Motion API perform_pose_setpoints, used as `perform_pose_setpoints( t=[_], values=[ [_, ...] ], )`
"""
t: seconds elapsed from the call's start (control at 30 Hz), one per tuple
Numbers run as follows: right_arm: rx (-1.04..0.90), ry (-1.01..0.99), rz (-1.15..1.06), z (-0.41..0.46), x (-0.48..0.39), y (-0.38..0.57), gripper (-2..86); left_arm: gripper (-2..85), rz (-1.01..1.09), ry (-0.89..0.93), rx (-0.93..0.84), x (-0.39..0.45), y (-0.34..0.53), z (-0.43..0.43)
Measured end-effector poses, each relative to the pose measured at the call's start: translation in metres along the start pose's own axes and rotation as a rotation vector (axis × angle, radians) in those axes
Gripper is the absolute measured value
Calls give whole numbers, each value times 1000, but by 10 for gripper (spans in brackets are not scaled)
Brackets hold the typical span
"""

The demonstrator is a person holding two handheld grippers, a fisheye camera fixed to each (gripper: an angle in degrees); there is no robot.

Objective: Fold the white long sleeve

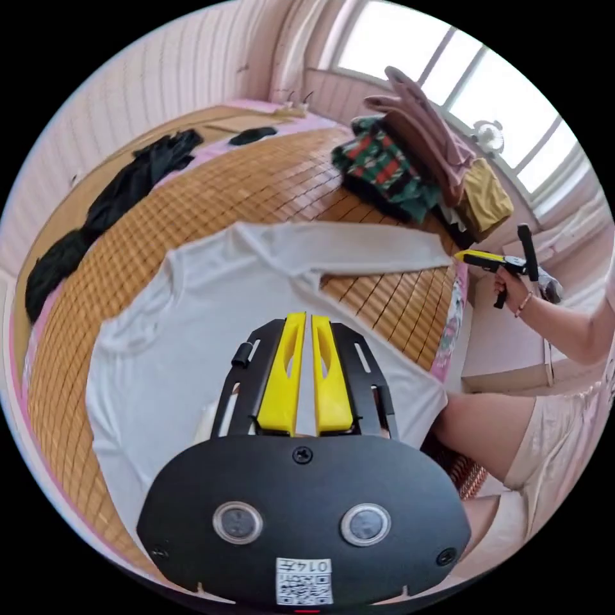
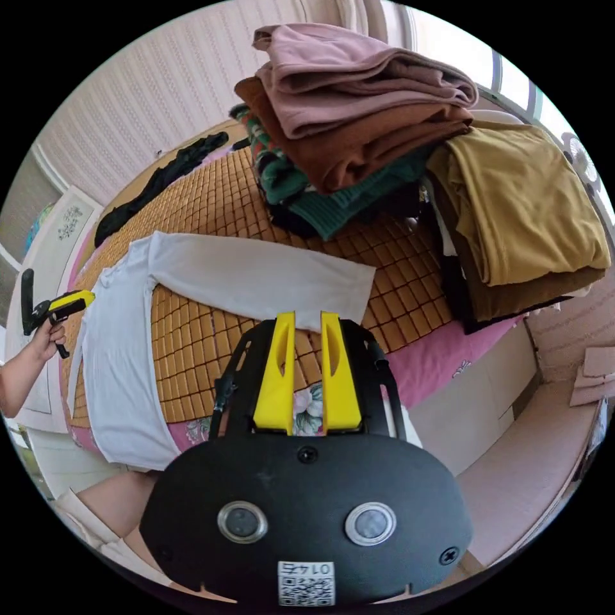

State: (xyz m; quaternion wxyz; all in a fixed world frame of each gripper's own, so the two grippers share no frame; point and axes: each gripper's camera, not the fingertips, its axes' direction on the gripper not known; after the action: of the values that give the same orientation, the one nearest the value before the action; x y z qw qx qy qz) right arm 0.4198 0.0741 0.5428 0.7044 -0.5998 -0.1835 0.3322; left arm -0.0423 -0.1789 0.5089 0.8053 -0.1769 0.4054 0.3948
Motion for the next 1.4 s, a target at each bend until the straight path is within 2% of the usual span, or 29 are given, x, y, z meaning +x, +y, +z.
perform_pose_setpoints(
  t=[0.1,0.27,0.4,0.5,0.57,0.63,0.73,0.8,0.83,0.9,1.0,1.17,1.4],
  values=[
    [40,26,79,14,32,-4,108,54,159,45,71,30,-65,50],
    [80,2,136,33,71,-7,118,87,308,30,-20,62,-126,137],
    [38,-13,106,55,92,-6,82,87,353,9,-118,73,-146,177],
    [56,-41,71,54,107,1,33,65,300,33,-286,72,-154,214],
    [42,-90,67,51,118,4,21,4,315,85,-250,70,-155,216],
    [13,-195,50,45,126,7,16,-4,329,86,-240,67,-154,214],
    [-7,-475,-23,30,123,17,18,-9,253,156,-241,51,-152,203],
    [-93,-774,-102,22,110,27,35,-9,180,235,-191,36,-146,182],
    [-115,-841,-123,21,104,30,39,-10,150,271,-154,27,-139,165],
    [-193,-1052,-217,12,77,40,53,-10,123,286,-105,14,-125,137],
    [-315,-1244,-340,4,31,47,67,-10,63,259,-34,-12,-88,87],
    [-437,-1362,-533,1,-51,54,84,-10,-122,147,10,-68,-3,19],
    [-538,-1287,-798,1,-157,71,98,-10,-391,66,16,-131,101,-17]
  ],
)
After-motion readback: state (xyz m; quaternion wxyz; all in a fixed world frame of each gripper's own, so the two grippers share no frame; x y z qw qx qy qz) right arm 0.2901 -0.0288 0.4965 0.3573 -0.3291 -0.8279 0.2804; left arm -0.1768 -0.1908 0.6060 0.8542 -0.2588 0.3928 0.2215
